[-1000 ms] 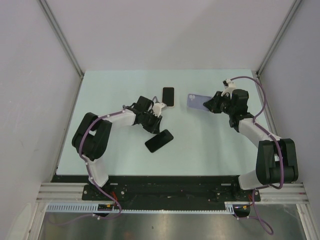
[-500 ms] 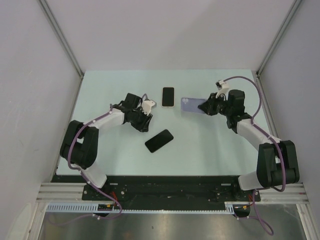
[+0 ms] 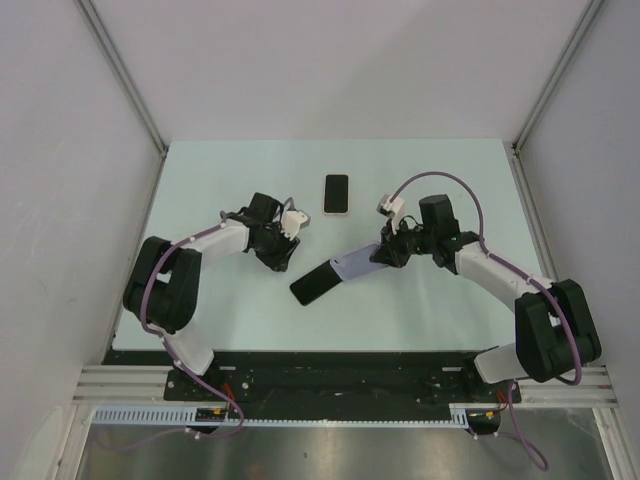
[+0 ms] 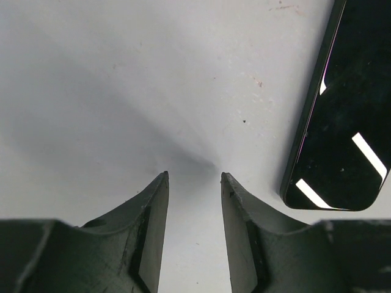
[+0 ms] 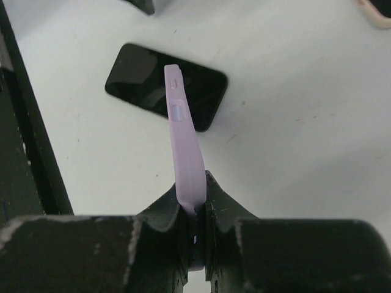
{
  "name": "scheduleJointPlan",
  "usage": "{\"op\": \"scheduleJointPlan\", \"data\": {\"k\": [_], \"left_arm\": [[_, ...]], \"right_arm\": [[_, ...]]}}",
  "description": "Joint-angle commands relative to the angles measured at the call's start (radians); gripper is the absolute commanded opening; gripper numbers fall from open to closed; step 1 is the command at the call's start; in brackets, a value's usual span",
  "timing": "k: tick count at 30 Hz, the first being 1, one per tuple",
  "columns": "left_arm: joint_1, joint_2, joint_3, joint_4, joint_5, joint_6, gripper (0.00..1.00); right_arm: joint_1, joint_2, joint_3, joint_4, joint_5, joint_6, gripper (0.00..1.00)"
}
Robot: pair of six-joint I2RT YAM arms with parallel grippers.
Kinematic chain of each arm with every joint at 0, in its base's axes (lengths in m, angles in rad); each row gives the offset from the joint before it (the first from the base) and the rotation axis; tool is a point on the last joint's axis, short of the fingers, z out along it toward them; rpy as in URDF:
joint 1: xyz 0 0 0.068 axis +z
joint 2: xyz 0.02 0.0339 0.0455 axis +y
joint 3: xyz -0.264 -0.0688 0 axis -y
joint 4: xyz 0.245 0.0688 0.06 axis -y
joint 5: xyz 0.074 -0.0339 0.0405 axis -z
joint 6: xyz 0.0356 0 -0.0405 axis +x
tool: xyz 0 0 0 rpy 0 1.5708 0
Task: Take the phone out of the phone case
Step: Adjust the phone at the center of the board.
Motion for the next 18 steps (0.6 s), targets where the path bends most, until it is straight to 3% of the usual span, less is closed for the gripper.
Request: {"op": "scheduleJointPlan", "data": {"k": [1, 7, 18], "left_arm": [[0.004, 0.012, -0.009, -0.008, 0.005, 0.024, 0.43], [-0.003, 0.026, -0.012, -0.007, 0.026, 0.022, 0.42], [-0.075, 0.023, -0.056, -0.014, 0.091, 0.024, 0.41]], "right_arm": [[0.023, 0.010, 0.068, -0.165, -0.053, -0.200, 0.00], [0.055, 0.025, 0.087, -0.274, -0.008, -0.297, 0.00], [0.106, 0.089, 0.084, -0.047, 0.177, -0.131, 0.00]]}}
